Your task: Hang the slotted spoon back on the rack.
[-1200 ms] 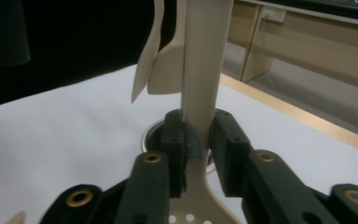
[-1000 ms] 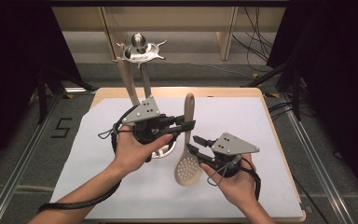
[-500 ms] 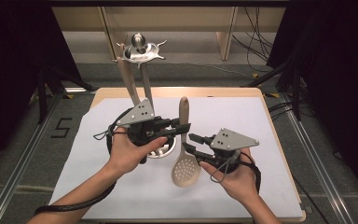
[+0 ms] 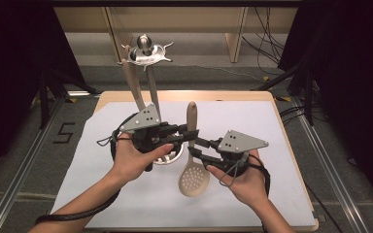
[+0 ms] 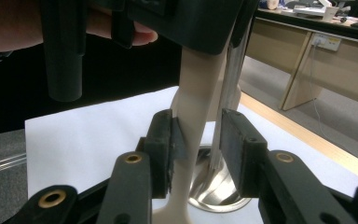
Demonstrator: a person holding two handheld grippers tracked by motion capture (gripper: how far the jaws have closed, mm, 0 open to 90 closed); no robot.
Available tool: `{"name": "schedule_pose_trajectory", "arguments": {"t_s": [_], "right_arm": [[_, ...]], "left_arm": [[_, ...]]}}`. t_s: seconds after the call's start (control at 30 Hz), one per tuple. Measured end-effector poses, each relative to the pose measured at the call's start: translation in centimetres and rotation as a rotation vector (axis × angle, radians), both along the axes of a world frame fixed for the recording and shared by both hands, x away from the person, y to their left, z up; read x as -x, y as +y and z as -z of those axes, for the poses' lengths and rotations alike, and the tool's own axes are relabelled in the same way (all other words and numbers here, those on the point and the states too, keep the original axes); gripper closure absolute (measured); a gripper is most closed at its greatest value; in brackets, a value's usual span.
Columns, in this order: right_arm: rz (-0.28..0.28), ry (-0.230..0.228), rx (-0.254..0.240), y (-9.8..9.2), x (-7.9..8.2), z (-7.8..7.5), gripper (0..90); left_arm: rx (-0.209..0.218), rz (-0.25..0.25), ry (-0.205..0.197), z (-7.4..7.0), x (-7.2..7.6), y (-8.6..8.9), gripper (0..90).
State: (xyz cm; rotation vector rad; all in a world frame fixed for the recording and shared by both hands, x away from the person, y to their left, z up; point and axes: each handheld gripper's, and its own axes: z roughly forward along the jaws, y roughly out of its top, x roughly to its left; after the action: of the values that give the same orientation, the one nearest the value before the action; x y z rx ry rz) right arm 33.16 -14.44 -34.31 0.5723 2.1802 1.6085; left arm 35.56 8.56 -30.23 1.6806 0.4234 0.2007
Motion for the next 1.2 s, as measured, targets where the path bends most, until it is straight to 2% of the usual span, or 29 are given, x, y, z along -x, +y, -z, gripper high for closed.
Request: {"name": "schedule_pose_trajectory", "arguments": {"t_s": [0.23, 0.33, 0.37, 0.7, 0.83, 0.87, 1.13, 1.2], "right_arm": [[-0.002, 0.009, 0.004, 0.01, 0.05, -0.11, 68.0], [-0.013, -0.010, 0.009, 0.01, -0.10, -0.21, 68.9], [-0.022, 0.006, -0.003, 0.11, -0.05, -0.17, 69.1], [-0.024, 0.018, -0.005, 0.14, -0.01, -0.24, 70.3], [-0.023, -0.006, -0.002, 0.20, -0.14, -0.28, 70.8], [-0.021, 0.015, -0.011, 0.25, -0.04, -0.26, 70.9], [-0.019, 0.014, -0.004, 0.18, -0.03, -0.25, 71.7], [-0.018, 0.029, -0.007, 0.18, 0.05, -0.25, 72.1]], "left_arm": [[-0.010, 0.010, 0.001, 0.11, -0.04, -0.07, 74.4], [-0.009, 0.013, -0.001, 0.13, -0.01, -0.10, 74.4], [-0.008, 0.014, 0.000, 0.12, 0.00, -0.10, 74.4], [-0.008, 0.029, -0.002, 0.10, 0.04, -0.17, 74.4], [-0.006, 0.031, 0.000, 0.11, 0.02, -0.14, 74.4], [-0.007, 0.031, -0.001, 0.11, 0.02, -0.12, 74.4], [-0.008, 0.034, -0.001, 0.11, 0.01, -0.13, 74.3], [-0.008, 0.035, 0.000, 0.13, -0.01, -0.16, 74.3]]}}
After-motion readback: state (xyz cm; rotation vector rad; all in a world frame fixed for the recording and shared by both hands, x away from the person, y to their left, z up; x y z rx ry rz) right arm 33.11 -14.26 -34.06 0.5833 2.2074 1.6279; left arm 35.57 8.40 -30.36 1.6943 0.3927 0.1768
